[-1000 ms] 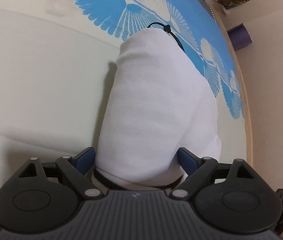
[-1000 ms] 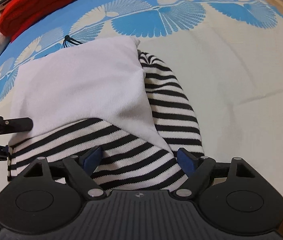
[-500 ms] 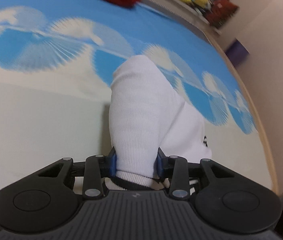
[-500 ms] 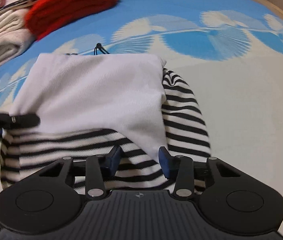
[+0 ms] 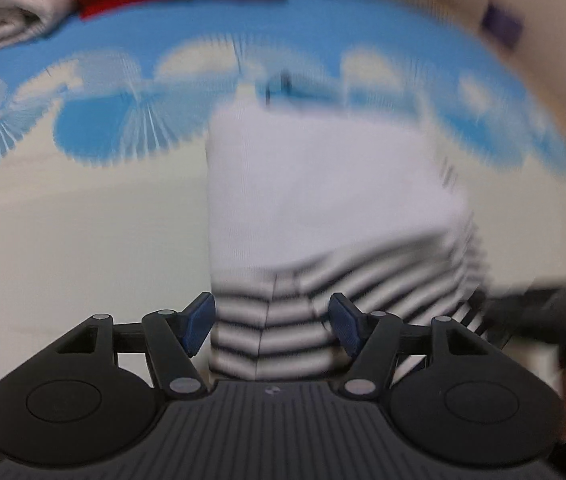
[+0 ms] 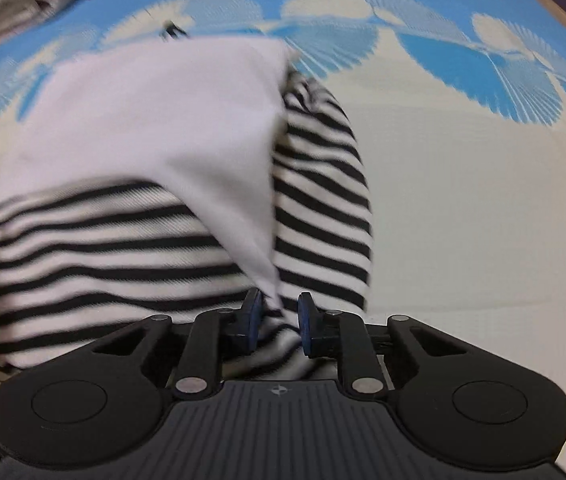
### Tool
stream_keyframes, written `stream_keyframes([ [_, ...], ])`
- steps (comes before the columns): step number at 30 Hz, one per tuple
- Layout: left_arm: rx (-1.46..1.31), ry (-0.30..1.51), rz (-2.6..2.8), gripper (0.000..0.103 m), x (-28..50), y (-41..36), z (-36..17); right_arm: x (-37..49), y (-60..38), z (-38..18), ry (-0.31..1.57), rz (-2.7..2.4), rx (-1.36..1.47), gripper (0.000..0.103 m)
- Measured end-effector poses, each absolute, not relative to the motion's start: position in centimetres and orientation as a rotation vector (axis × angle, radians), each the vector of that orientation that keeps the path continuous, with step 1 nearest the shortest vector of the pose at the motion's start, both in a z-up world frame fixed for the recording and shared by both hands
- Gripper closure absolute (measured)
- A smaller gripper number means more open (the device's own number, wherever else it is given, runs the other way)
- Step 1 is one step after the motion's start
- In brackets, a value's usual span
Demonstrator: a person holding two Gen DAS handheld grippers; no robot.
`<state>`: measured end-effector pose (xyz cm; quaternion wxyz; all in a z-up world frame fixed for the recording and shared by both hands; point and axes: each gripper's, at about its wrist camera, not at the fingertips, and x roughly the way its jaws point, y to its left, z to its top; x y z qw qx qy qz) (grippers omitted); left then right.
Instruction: Fold small clothes
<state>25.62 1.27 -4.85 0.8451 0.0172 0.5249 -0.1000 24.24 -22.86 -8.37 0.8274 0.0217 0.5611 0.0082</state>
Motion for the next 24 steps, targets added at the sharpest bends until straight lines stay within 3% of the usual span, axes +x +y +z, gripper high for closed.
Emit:
stream_keyframes([
  [3,0.094,1.111,-0.169,0.023,25.2,0.6,-6.2,23.9,-22.8,-8.2,1.196,0.002,0.035,0.082],
  [6,0.077,1.083,-0.118,0.022,24.2,0.8,-5.4,23.0,-22.5,-7.2,1.165,-0.024,-0.025,0.078],
  [8,0.073,1.037,-0.084,0.018,23.3,0.6,-4.1,22.2,-22.4,-6.1,1.113,-0.053,-0.081,0.057],
  [10,0.070,0.966,-0.054,0.009,21.8,0.8,-2.4,21.2,-22.4,-4.3,1.020,-0.061,-0.119,0.043],
  [13,0.040,0.872,-0.045,0.001,19.9,0.6,0.6,19.2,-22.7,-1.4,0.880,-0.059,-0.117,0.026],
  [14,0.038,0.837,-0.048,0.001,19.1,0.5,1.6,18.5,-23.0,-0.4,0.835,-0.055,-0.105,0.018],
  [16,0.041,0.770,-0.030,0.001,17.4,0.0,3.7,16.7,-23.2,1.3,0.753,-0.047,-0.086,0.011],
  [24,-0.050,0.719,-0.007,0.001,8.3,-0.2,8.1,9.4,-23.6,4.5,0.576,-0.021,-0.062,0.003],
])
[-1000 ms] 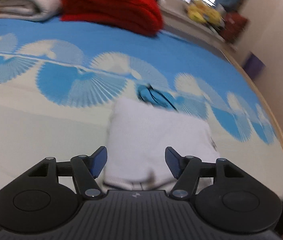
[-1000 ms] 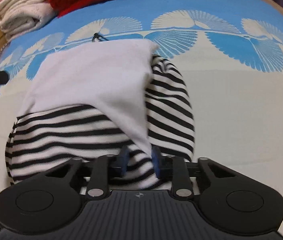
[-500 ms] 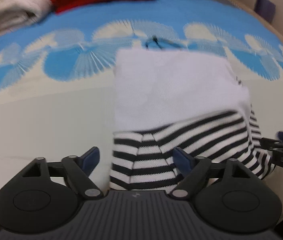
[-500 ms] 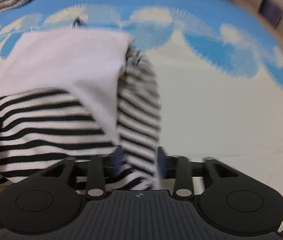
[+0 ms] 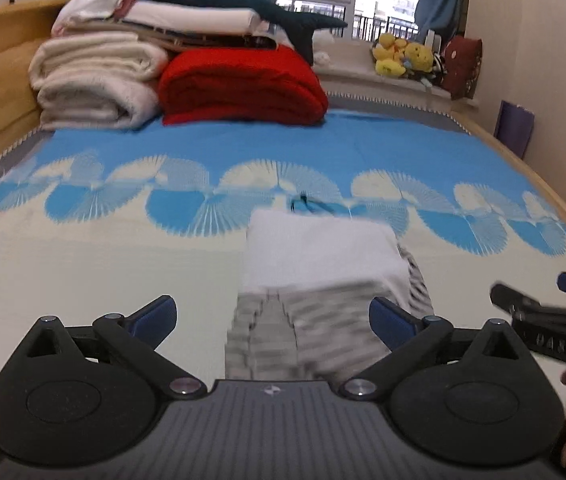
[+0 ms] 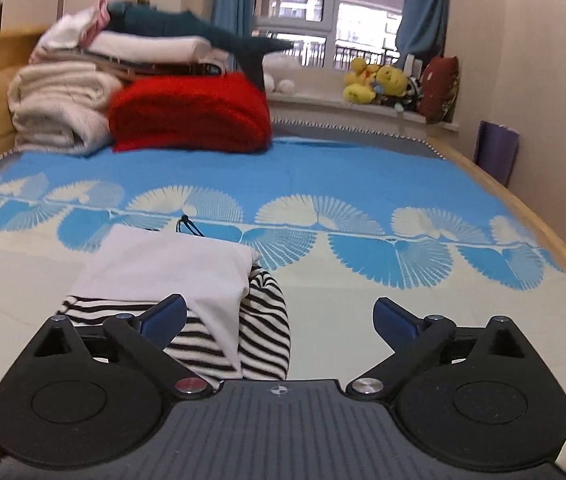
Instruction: Fold small clothes
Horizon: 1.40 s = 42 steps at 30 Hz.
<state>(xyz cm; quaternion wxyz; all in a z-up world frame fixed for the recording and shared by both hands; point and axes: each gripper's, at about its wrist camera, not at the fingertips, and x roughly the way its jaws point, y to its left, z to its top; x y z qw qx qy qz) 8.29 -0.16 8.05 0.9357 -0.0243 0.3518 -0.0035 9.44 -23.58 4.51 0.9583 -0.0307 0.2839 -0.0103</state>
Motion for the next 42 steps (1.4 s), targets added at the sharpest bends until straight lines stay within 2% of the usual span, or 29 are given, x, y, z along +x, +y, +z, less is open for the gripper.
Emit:
stream_keyframes([
  [6,-0.016,0.775,0.007,0.000,4.1,-2.0,4.1,6.0,-23.1,5.0,0.604,-0.004,-0.016,0.001],
  [8,0.035,0.828,0.008,0.001,4.3,-3.1,2.9,5.6,-22.5,4.7,0.613,0.010,-0.038,0.001],
  [11,0.054,0.791,0.020,0.001,5.2,-3.8,2.2,5.9,-22.0,4.4,0.620,0.013,-0.066,0.001],
  [17,-0.078,0.864,0.035,0.001,7.7,-2.7,0.1,6.6,-21.8,3.1,0.686,0.024,-0.065,0.001],
  [42,-0.044,0.895,0.037,0.001,8.6,-3.4,-1.2,7.8,-20.5,0.9,0.768,0.088,-0.105,0.001],
])
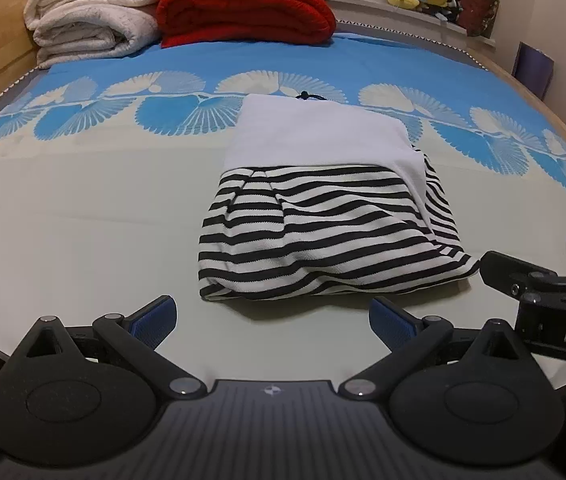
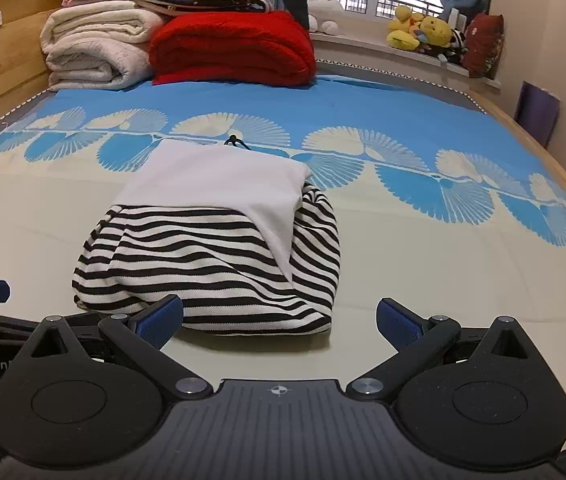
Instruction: Fold small clothes
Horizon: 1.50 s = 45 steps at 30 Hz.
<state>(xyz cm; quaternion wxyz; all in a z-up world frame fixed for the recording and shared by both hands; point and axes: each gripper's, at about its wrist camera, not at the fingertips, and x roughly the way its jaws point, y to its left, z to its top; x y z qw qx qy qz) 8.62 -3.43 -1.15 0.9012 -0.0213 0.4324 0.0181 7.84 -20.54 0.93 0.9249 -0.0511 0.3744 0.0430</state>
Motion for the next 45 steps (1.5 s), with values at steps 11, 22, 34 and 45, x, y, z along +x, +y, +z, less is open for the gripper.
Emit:
stream_keyframes([
  [11,-0.052,0.906,0.047,0.001,8.81,-3.35,-1.36,8.02,-20.28,0.61,0.782,0.095,-0.106,0.001],
  [22,-0.052,0.907,0.048,0.001,8.84,-3.38,-1.36,8.00,-20.37,0.62,0.783,0.096,-0.106,0.001],
  [34,-0.049,0.907,0.042,0.001,8.80,-3.48,-1.53,8.04,-20.29,0.53,0.788,0.092,-0.103,0.001],
  [45,-0.051,0.917,0.038,0.001,8.95,-3.32,-1.51,8.15,-20.13,0.42,0.795,0.087,-0.094,0.001],
])
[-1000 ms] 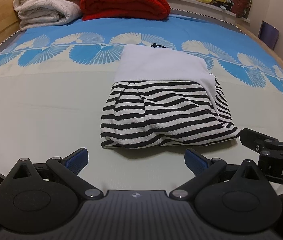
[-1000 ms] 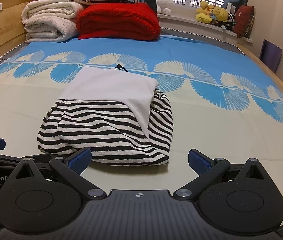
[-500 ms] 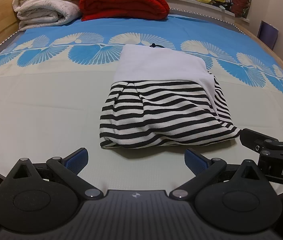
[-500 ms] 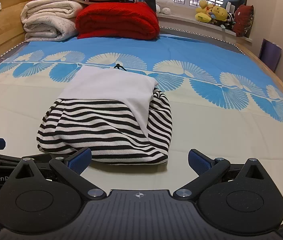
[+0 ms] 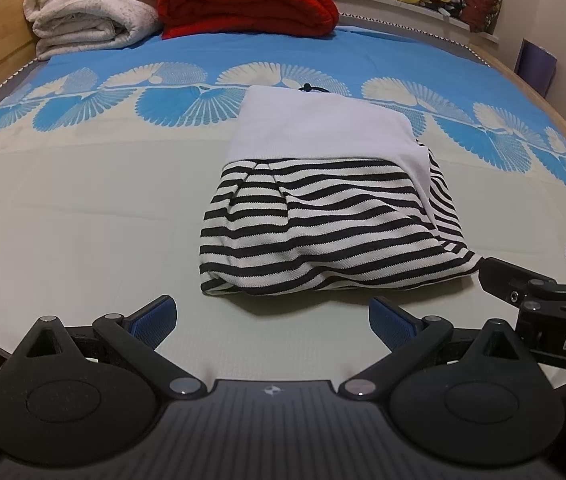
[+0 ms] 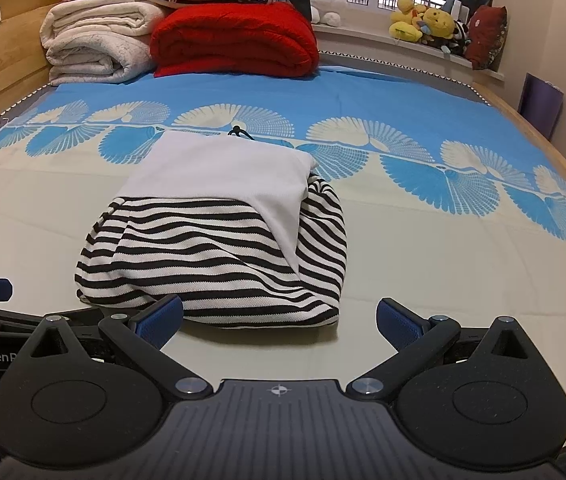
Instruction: Fold small clothes
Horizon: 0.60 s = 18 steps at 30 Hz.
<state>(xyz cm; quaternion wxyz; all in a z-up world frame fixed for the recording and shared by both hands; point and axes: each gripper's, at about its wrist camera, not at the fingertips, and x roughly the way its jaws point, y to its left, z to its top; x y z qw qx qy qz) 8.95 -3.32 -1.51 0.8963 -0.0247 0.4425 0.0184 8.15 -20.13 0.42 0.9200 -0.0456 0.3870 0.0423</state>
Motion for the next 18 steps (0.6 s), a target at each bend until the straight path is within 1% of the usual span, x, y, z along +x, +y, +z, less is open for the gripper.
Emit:
stream_keyframes([
  [18,-0.051,0.919,0.039,0.001,8.97,-3.38,-1.56,8.20,-20.12,0.41,0.799,0.082,-0.090,0.001],
])
